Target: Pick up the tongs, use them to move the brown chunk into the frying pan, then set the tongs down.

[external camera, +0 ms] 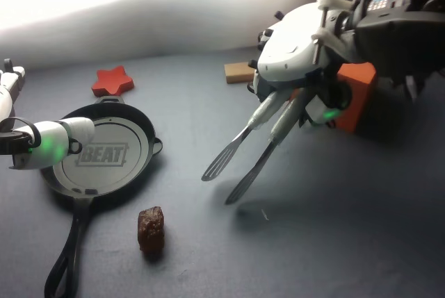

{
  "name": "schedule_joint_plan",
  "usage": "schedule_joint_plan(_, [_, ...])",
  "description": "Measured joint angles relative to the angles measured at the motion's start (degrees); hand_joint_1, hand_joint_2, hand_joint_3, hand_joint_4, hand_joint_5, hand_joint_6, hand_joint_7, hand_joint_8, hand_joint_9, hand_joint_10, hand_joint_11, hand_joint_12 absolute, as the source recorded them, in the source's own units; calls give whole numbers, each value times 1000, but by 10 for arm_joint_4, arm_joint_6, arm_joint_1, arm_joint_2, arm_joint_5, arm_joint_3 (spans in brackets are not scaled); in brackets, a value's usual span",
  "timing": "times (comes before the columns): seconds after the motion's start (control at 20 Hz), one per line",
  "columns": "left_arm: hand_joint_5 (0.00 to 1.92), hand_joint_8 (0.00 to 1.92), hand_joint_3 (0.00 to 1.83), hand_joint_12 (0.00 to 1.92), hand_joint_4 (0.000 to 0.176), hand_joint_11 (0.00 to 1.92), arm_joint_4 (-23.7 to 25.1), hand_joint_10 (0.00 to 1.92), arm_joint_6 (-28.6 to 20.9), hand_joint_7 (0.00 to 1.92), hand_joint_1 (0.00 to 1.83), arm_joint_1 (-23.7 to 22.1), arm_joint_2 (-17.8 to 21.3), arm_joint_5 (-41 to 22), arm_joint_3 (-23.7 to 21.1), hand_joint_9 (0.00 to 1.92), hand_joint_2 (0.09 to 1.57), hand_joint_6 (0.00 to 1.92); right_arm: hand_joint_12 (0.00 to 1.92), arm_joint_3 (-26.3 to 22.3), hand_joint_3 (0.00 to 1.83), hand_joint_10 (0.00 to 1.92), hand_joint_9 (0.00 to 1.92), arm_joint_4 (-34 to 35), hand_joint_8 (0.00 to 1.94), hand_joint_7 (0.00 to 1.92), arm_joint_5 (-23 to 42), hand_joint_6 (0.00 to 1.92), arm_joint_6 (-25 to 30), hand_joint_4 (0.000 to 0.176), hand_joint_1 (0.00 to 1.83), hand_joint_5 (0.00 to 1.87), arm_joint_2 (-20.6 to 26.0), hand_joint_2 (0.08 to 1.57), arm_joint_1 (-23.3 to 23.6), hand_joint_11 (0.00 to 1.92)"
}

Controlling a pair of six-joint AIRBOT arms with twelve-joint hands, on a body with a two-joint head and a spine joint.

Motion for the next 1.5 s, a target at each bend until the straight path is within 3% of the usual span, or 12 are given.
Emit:
schedule_joint_plan(0.3, [40,4,0,225,0,0,-2,4,0,73,0,0,0,-1,0,60,1104,5,1591,-97,34,749,582,-4,76,922,-15,443,37,0,973,738,73,1187,13,168])
schedule_joint_plan(0.4, [26,3,0,181,0,0,-9,1,0,63,0,0,0,-2,0,53,1106,3,1588,-125,36,743,576,-39,69,910,-5,436,38,0,975,728,91,1195,13,159])
schedule_joint_plan(0.7, [23,0,1,199,0,0,-11,0,0,56,1,0,1,-5,-4,48,1114,1,1589,-170,36,737,577,-58,66,918,6,430,71,0,980,733,122,1206,16,153])
schedule_joint_plan(0.95, [30,4,1,216,0,0,-20,6,1,67,0,-3,1,-15,-4,58,1118,3,1590,-231,36,733,561,-54,56,908,91,417,73,0,975,738,153,1217,-8,137])
schedule_joint_plan(1.15, [41,5,0,187,0,0,-21,6,1,76,0,-2,1,-17,-5,58,1114,6,1583,-244,27,733,574,-54,56,920,95,411,70,0,969,752,158,1211,-9,157])
schedule_joint_plan(1.35, [28,0,2,179,0,0,-26,0,1,69,0,-2,1,-19,-8,53,1125,0,1615,-265,25,755,549,-57,44,903,171,418,14,0,968,716,181,1223,-23,130])
schedule_joint_plan(1.5, [23,0,0,173,0,0,-26,0,1,63,0,-2,1,-20,-8,47,1113,0,1608,-282,20,768,553,-56,46,913,198,428,12,0,961,715,183,1218,-38,143])
